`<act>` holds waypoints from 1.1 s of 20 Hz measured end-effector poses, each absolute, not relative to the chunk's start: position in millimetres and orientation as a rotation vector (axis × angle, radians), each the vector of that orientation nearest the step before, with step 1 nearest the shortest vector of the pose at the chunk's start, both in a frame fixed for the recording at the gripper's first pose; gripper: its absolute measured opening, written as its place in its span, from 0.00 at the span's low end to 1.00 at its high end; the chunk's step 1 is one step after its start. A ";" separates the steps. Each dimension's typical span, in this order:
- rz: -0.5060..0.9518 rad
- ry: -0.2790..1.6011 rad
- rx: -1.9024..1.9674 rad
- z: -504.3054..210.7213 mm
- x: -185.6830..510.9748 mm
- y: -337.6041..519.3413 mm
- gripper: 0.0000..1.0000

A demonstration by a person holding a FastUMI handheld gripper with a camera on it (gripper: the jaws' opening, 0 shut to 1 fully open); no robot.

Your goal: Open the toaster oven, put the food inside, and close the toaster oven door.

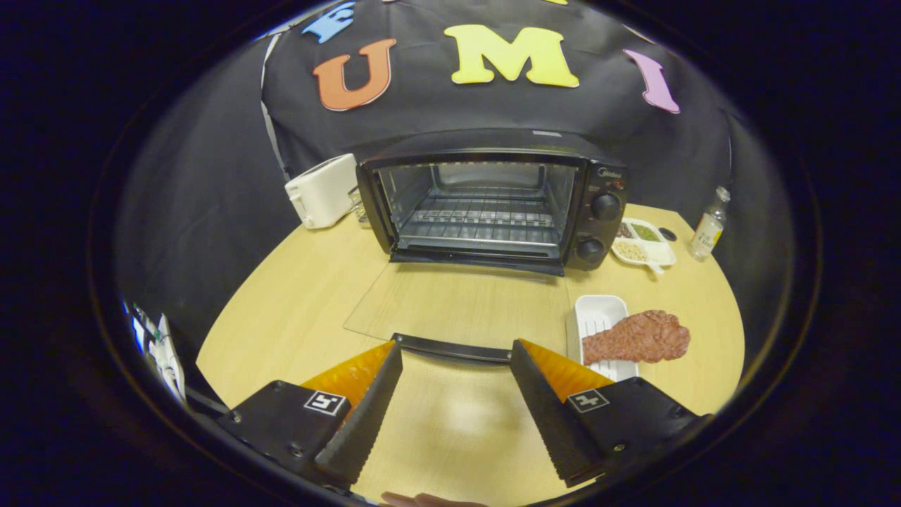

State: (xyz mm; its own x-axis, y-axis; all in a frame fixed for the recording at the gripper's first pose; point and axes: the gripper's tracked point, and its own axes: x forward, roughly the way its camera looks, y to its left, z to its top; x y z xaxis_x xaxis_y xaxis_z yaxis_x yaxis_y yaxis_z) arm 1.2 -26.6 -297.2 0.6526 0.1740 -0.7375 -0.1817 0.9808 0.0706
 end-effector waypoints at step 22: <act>0.168 0.899 0.053 -251.8 20.1 -230.7 0.96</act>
State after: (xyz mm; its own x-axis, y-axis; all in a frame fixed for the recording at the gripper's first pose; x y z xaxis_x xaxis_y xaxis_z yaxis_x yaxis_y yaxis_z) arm 20.1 -230.7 -251.8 0.6104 0.1678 -0.7741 -0.1231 0.9855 0.1165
